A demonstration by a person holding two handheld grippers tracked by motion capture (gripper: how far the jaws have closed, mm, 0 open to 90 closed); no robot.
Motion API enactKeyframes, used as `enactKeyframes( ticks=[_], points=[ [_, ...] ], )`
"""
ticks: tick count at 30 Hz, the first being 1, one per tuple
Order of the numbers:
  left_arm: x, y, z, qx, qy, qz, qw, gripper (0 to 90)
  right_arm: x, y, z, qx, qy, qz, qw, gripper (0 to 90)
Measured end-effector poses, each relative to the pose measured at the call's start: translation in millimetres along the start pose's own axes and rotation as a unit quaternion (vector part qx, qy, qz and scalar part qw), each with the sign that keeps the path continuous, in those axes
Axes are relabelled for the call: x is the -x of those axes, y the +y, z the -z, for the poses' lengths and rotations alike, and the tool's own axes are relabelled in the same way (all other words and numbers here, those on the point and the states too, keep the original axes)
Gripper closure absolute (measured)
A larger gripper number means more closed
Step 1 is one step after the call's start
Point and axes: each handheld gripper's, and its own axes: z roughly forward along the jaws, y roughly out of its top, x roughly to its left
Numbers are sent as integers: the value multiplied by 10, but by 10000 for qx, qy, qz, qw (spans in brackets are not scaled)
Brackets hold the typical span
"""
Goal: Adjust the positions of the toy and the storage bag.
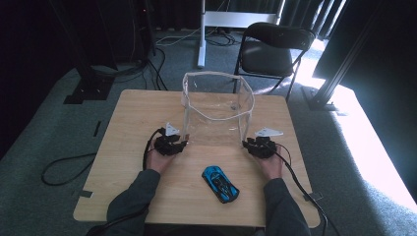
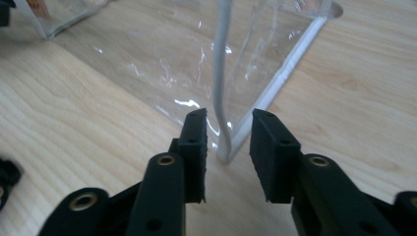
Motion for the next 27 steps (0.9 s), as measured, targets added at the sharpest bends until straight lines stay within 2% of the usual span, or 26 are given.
enactKeyframes(
  ticks=[3, 6, 11, 18, 27],
  points=[
    [12, 55, -45, -10, 3, 49, 10000, 631, -2, 32, -40, 45, 69, -68, 9999, 757],
    [18, 90, -70, -9, 26, 40, 10000, 718, -20, 52, -75, 38, 67, -34, 10000, 820],
    [18, 108, -80, -19, 98, -28, 9999, 849, -51, 58, -83, 30, -9, 91, 10000, 856],
    [34, 93, -42, -75, 156, -166, 9997, 867, -92, 56, -76, 4, -31, 213, 9998, 866],
    [38, -34, 127, -105, 226, -209, 9995, 867, -213, 31, -41, -20, 204, 374, 9991, 864]
  ],
)
